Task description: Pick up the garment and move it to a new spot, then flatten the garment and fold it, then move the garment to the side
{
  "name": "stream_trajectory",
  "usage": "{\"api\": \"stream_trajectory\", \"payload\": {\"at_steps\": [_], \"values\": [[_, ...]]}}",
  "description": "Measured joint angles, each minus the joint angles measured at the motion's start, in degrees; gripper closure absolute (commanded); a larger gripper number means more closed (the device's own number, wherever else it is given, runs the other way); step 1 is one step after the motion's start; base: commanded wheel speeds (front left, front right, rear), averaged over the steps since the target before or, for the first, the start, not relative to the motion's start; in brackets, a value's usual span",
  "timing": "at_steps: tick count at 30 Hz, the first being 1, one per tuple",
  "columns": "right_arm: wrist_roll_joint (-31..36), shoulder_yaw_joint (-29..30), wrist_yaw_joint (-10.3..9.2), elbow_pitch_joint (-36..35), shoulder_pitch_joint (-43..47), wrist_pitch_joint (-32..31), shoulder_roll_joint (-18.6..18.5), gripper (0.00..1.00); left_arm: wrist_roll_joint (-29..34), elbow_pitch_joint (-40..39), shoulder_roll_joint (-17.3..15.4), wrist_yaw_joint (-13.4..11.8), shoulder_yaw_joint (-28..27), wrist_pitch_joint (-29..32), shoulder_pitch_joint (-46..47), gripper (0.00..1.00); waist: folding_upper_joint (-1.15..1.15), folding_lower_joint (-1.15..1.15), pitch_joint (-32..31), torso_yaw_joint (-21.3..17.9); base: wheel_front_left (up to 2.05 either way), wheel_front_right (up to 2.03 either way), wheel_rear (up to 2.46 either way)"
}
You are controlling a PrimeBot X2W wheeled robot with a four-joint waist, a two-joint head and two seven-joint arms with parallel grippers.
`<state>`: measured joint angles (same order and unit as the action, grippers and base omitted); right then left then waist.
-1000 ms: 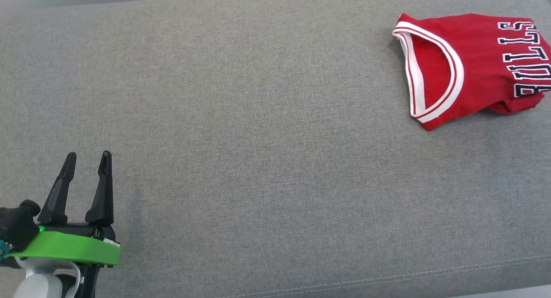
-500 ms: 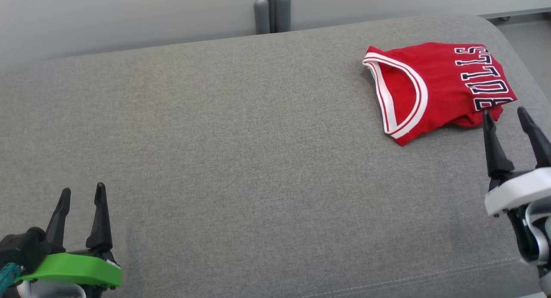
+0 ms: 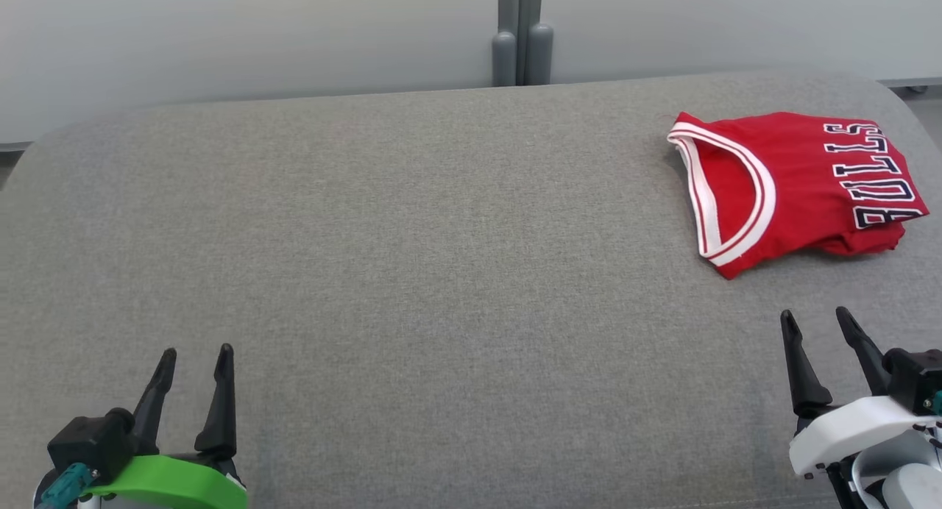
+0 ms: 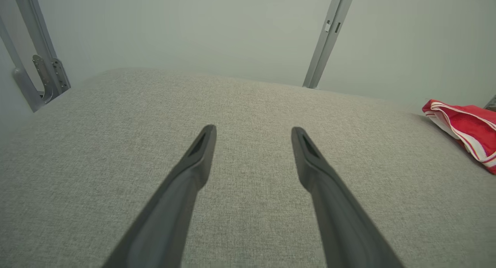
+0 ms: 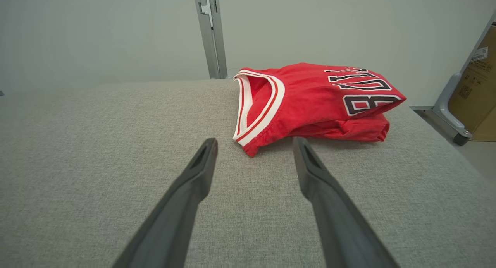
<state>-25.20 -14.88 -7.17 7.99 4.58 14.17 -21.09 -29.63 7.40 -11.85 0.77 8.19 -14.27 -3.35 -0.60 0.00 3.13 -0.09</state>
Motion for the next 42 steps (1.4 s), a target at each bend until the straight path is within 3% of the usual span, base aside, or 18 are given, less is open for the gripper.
{"api": "stream_trajectory", "payload": {"at_steps": [19, 35, 36, 42], "values": [[6.8, 5.7, 0.0, -2.7, 3.0, 0.0, 5.5, 0.0, 1.7, 2.3, 0.4, 0.5, -3.7, -0.2, -1.4, 0.0, 0.0, 0.0, -3.8, 5.6, 0.0, 0.0, 0.0], [9.7, 7.2, -0.01, -4.6, 6.2, 0.2, 7.4, 0.0, 1.7, 1.3, 1.2, -0.3, -10.6, -0.2, -3.8, 0.0, 0.0, 0.0, -4.5, 0.1, 0.0, 0.0, 0.0], [9.7, 7.5, -0.01, -4.8, 6.4, 0.2, 7.5, 1.0, 1.7, 1.3, 1.4, -0.3, -10.6, -0.2, -3.8, 1.0, 0.0, 0.0, -4.4, -0.3, 0.0, 0.0, 0.0], [9.5, 6.8, 0.08, -1.8, 7.5, 0.2, 9.9, 1.0, 1.7, 4.4, 4.1, -0.3, -9.5, 0.1, -4.0, 1.0, 0.0, 0.0, -4.3, -0.6, 0.0, 0.0, 0.0]]}}
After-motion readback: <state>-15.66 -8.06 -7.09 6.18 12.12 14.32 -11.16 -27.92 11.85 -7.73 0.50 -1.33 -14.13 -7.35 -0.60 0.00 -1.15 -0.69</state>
